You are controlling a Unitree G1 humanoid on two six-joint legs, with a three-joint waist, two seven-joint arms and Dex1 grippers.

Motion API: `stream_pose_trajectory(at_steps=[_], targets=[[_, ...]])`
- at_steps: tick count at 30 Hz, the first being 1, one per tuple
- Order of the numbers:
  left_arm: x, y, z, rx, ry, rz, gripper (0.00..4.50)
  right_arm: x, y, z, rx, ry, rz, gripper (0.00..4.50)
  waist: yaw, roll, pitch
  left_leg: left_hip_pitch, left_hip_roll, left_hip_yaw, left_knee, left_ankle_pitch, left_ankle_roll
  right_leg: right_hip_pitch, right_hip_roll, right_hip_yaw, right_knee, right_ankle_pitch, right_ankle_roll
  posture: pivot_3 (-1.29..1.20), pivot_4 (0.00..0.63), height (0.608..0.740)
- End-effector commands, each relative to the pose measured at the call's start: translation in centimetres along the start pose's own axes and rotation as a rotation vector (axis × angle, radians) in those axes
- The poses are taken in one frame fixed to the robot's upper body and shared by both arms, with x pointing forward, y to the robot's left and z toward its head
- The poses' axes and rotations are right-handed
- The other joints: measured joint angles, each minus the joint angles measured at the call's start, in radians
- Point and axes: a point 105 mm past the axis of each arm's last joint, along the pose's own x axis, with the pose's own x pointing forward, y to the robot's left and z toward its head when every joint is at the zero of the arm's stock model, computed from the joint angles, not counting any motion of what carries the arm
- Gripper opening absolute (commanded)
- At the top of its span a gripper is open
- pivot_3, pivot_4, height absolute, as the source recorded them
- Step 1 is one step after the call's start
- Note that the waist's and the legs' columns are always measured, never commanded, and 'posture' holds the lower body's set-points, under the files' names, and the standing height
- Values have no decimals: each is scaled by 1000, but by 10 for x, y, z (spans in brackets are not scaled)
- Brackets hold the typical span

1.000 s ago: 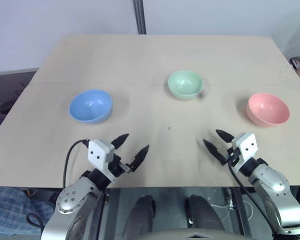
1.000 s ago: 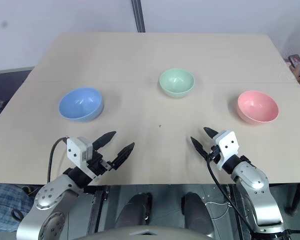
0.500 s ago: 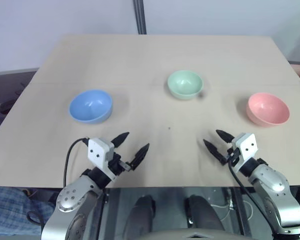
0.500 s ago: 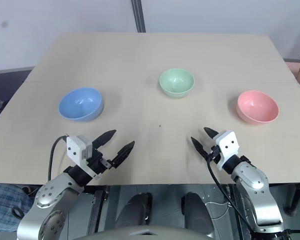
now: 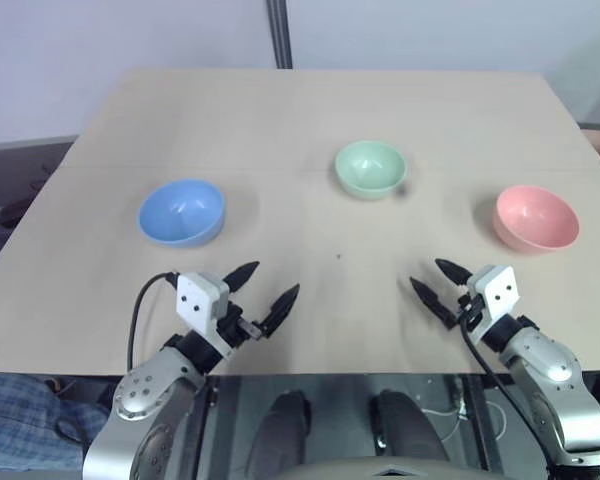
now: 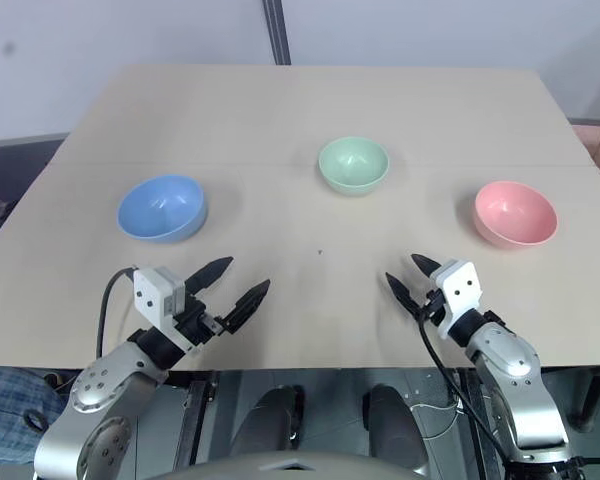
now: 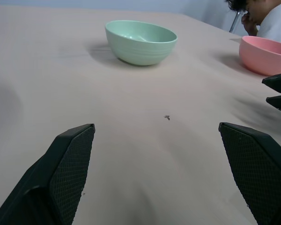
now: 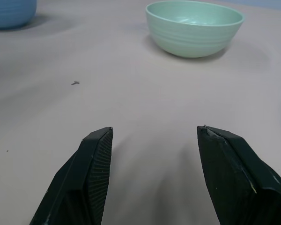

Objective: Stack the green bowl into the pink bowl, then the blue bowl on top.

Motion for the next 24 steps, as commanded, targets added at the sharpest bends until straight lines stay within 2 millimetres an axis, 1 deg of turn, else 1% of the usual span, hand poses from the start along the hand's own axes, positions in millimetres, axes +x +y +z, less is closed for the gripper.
stream_pose_trajectory(at_steps=[1,4,8,11,13,16,19,21,24], targets=[[1,-3,7,10,-24,-17,4500,-3,-6,11,-24,-43,-16,2991,0,0,0,0,0,0,0,0,0,0,0,0,0,0,0,0,150,740],[2,-4,7,7,-28,-34,4500,-4,-9,10,-30,-37,-37,2991,0,0,0,0,0,0,0,0,0,0,0,0,0,0,0,0,150,740],[5,-7,11,11,-48,-75,4500,-4,-28,14,-50,-43,-106,2991,0,0,0,0,0,0,1,0,0,0,0,0,0,0,0,0,150,740],[5,-17,22,-39,-107,-159,4500,-4,-44,16,-73,-45,-162,2991,0,0,0,0,0,0,1,0,0,0,0,0,1,0,0,0,150,740],[-1,-27,35,-93,-161,-257,4500,-5,-56,15,-87,-38,-212,2991,0,0,0,0,0,0,1,0,0,0,0,0,1,0,0,0,150,740],[-7,-34,47,-122,-196,-353,4500,-6,-72,18,-132,-17,-278,2991,0,0,0,0,0,0,1,0,0,0,0,0,1,0,0,0,150,740],[-10,-36,54,-104,-201,-410,4500,-6,-86,18,-171,31,-331,2991,0,1,0,0,0,0,1,0,0,0,0,0,1,0,0,0,150,740],[-9,-34,61,-87,-216,-433,4500,-7,-98,15,-213,94,-376,2991,0,1,0,1,0,1,1,0,0,0,0,0,1,0,0,0,150,740],[-7,-34,66,-65,-224,-465,4500,-7,-111,14,-268,152,-418,2991,0,1,0,0,0,1,2,0,0,1,0,0,2,0,0,0,150,740]])
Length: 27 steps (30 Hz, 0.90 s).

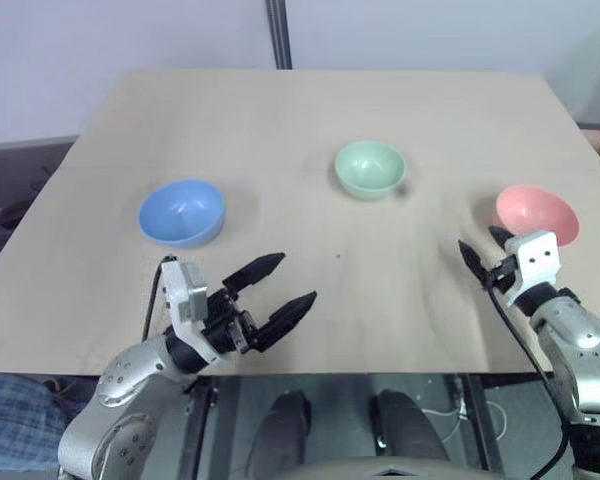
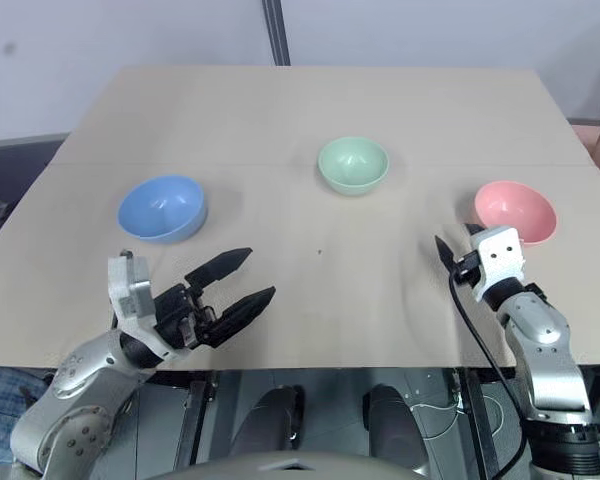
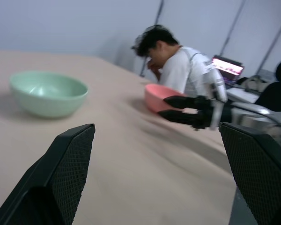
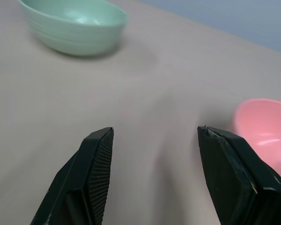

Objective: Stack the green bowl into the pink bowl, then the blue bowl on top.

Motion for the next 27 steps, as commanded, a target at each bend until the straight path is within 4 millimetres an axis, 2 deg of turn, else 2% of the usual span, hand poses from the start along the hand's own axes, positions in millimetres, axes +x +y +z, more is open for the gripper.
stream_pose_trajectory(at_steps=[1,5,9,13,17,21,27], targets=[[4,-7,12,32,-32,-60,4500,2,-19,5,-60,11,-76,2991,-1,0,0,0,0,0,0,0,0,0,0,0,0,0,0,0,150,740],[7,-6,14,38,-35,-68,4500,7,-30,12,-87,-10,-124,2991,-2,0,0,0,0,0,0,0,0,0,0,0,0,0,0,0,150,740],[10,-6,16,42,-44,-70,4500,11,-35,9,-95,35,-132,2991,-2,0,0,0,0,0,0,0,0,0,0,0,0,0,0,0,150,740],[13,-6,16,43,-50,-68,4500,17,-43,27,-121,-28,-158,2991,-3,0,0,0,0,1,0,0,0,0,0,1,0,0,0,0,150,740],[14,-6,15,42,-53,-65,4500,22,-40,7,-110,118,-112,2991,-2,0,0,0,0,0,0,0,0,0,0,0,0,0,0,0,150,740],[14,-6,14,43,-53,-59,4500,21,-25,-7,-108,277,13,2991,-1,0,0,0,0,0,0,0,0,0,0,0,0,0,0,0,150,740],[15,-4,13,43,-52,-50,4500,22,-27,-5,-113,388,51,2991,-2,0,0,0,0,0,0,0,0,0,0,1,0,0,0,0,150,740]])
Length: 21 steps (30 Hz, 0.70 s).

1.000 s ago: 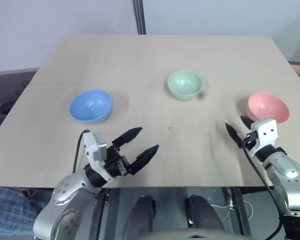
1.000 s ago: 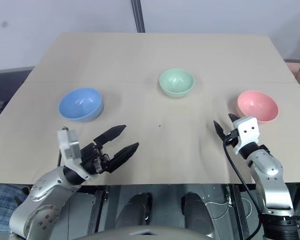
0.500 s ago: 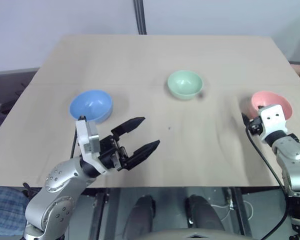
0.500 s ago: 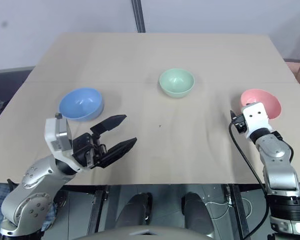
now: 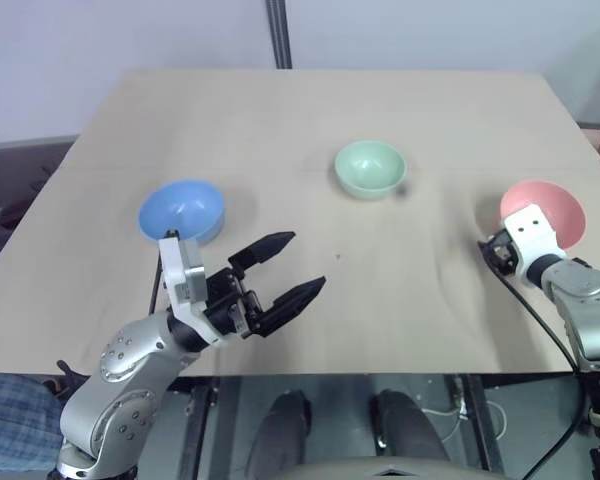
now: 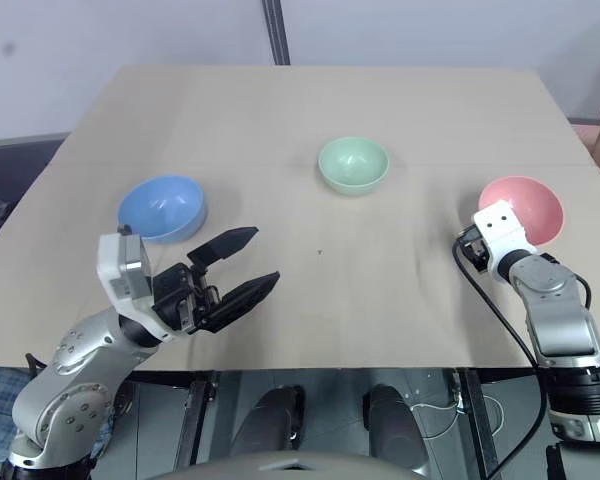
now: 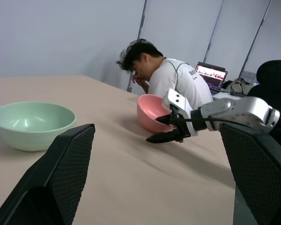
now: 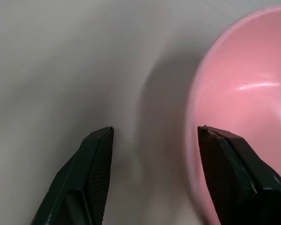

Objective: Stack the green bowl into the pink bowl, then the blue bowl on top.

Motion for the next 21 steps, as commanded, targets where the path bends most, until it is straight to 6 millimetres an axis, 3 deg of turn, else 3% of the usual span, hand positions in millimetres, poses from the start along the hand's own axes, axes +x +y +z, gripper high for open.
stream_pose_trajectory(at_steps=[1,3,6,8,14,18,21], targets=[[2,-3,5,27,-15,-9,4500,-5,-6,11,-35,0,-8,2609,1,0,0,0,0,0,0,0,0,0,0,0,0,0,0,0,150,740],[2,-3,4,26,-15,-8,4500,-5,-9,10,-44,7,-18,2155,2,0,0,-1,0,0,0,0,0,0,0,0,0,0,0,0,150,740],[3,-3,3,24,-16,-6,4500,-5,-11,8,-46,13,-24,640,2,0,0,-1,0,0,0,0,0,0,-1,0,-1,0,0,0,150,740],[3,-3,3,23,-16,-5,4500,-5,-11,8,-48,13,-23,56,2,0,0,-1,0,0,0,0,0,0,0,0,0,0,0,0,150,740],[2,-4,2,16,-16,-5,4500,-7,-4,13,-130,-15,23,56,1,0,0,-1,0,0,0,0,0,0,0,0,0,0,0,0,150,740],[-2,-6,-1,11,2,-9,4500,-19,42,50,-184,-222,267,56,-3,0,0,-1,0,0,0,0,0,0,0,0,0,0,0,0,150,740],[-4,-5,-3,13,14,-7,4500,-36,78,65,-186,-302,466,56,-2,0,0,0,1,0,-1,0,0,-1,1,0,0,0,0,0,150,740]])
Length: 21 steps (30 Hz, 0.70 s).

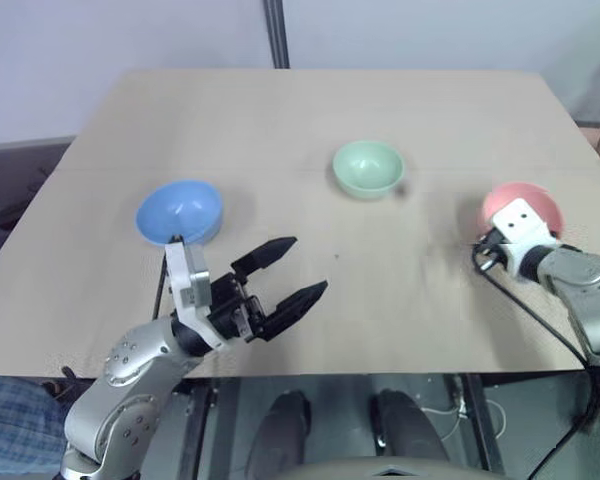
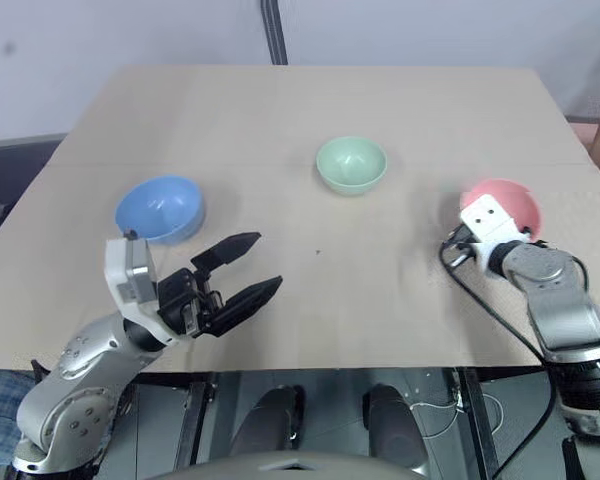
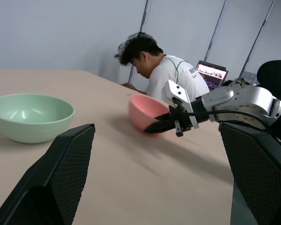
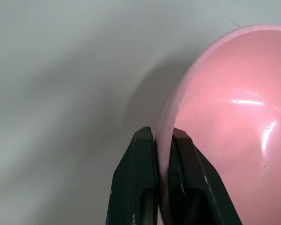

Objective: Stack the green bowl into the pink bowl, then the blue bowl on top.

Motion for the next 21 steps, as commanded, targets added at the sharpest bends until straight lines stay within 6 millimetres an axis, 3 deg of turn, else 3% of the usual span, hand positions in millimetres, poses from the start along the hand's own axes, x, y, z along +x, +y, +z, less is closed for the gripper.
stream_pose_trajectory(at_steps=[1,5,8,16,21], targets=[[-3,-3,3,35,5,-14,4500,-11,46,47,-60,-187,241,56,2,0,0,0,0,0,0,0,0,0,0,0,0,0,0,0,150,740],[-6,-1,2,32,9,-10,4500,-22,85,71,-211,-274,405,56,9,0,0,-1,-1,-1,1,0,0,0,-1,-1,-1,0,0,0,150,740],[-6,-3,0,23,12,-17,4500,-24,107,78,-307,-290,483,56,8,0,0,-1,-1,-1,1,0,0,0,-1,-2,-1,0,0,0,150,740],[-14,-3,-3,18,23,-23,4500,-12,137,95,-380,-313,565,56,2,0,0,-1,0,-2,1,0,0,0,0,-2,-1,0,0,0,150,740],[-19,-2,-6,19,26,-19,4500,-7,139,95,-365,-297,565,56,10,-1,0,-2,-1,-3,0,0,0,0,-1,-4,-2,0,0,0,150,740]])
